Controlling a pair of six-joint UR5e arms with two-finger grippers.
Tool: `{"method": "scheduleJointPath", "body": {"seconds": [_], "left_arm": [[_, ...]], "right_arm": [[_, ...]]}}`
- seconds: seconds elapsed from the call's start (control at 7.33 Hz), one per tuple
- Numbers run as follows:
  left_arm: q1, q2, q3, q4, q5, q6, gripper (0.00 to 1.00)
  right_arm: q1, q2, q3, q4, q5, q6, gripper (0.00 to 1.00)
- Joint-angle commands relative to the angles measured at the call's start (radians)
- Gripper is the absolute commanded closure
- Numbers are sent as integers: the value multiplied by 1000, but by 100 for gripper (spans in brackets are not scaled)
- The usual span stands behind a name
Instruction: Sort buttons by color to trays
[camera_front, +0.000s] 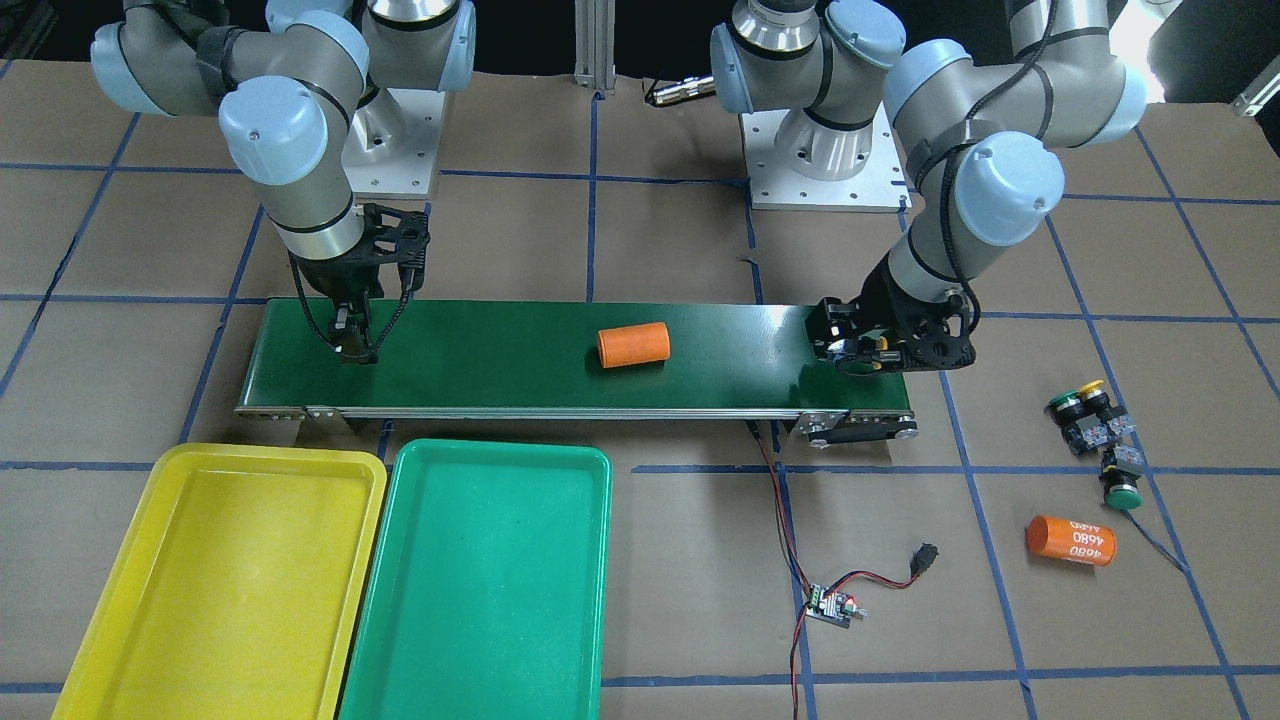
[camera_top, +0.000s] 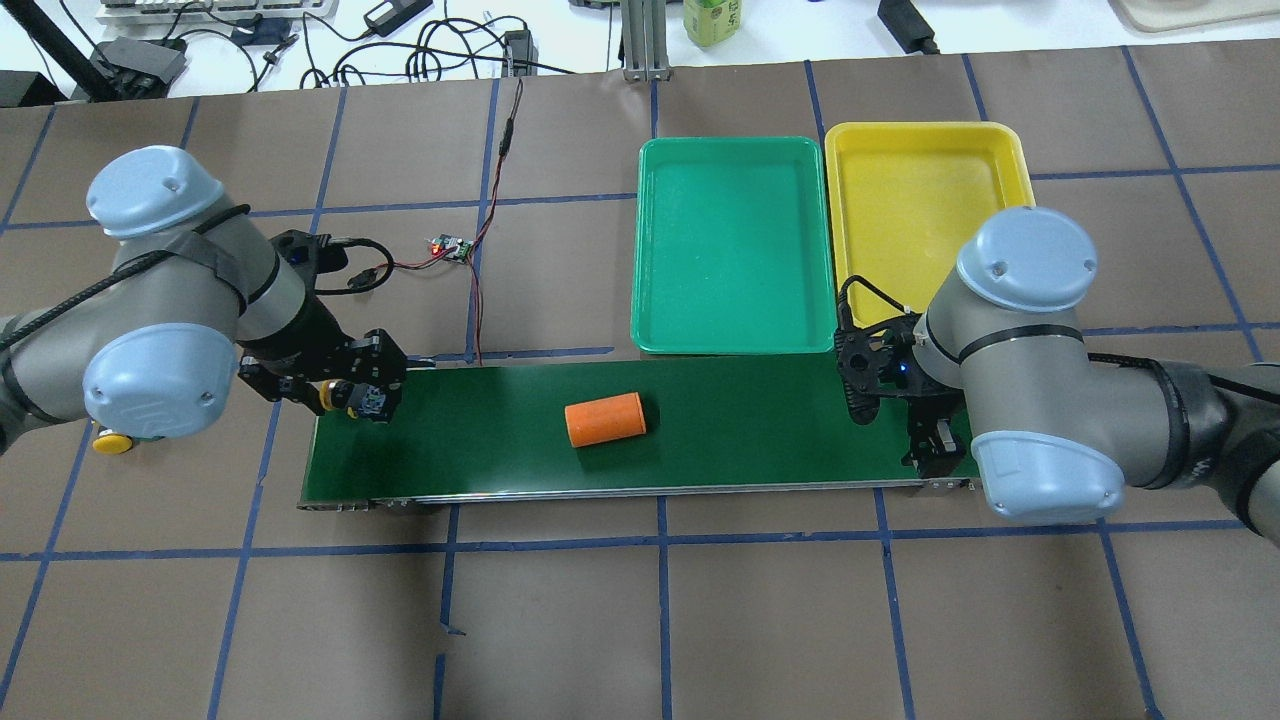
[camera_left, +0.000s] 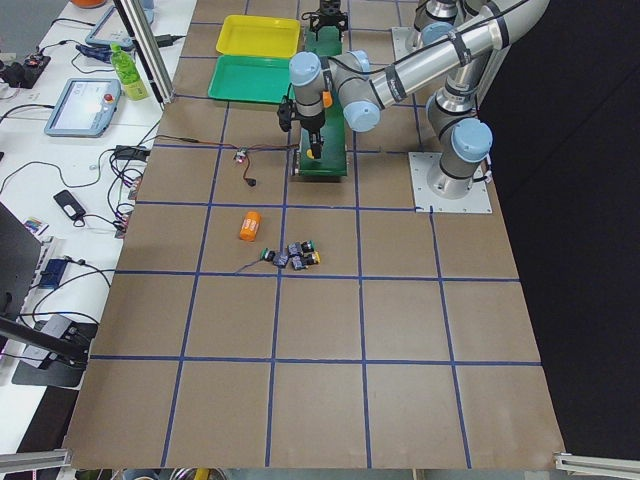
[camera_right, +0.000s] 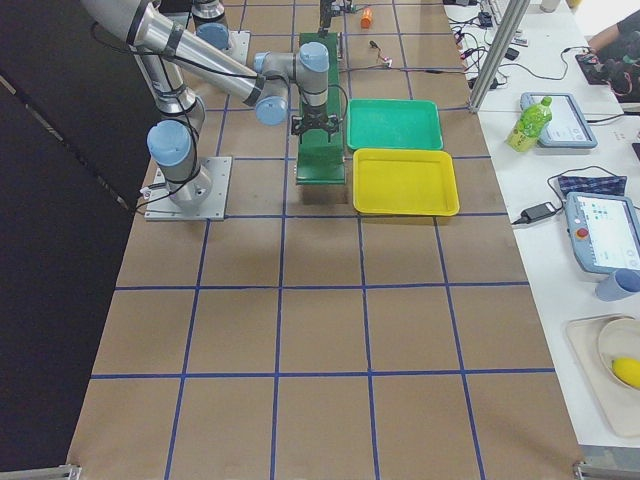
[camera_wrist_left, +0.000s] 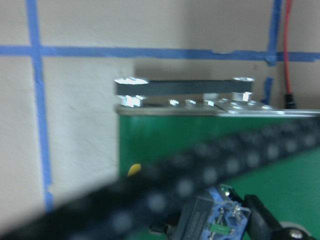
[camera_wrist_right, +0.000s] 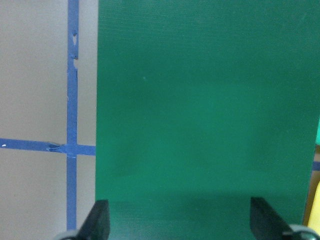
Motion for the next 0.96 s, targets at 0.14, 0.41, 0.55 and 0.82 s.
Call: {"method": "scheduleJointPath", "body": {"seconds": [0.14,0.41,0.55,0.82], "left_arm": [[-73,-46,-9,8,-55,-115,25],[-71,-50,-10,10,-55,-127,0],[-70,-42,3,10,-55,-123,0],[-59,-42,52,8,-48,-109,0]], "right_arm": [[2,1,1,-8,-4,10,0],[3,1,1,-8,4,-1,0],[3,1,1,-8,5,4,0],[3,1,1,-8,7,1,0]]}}
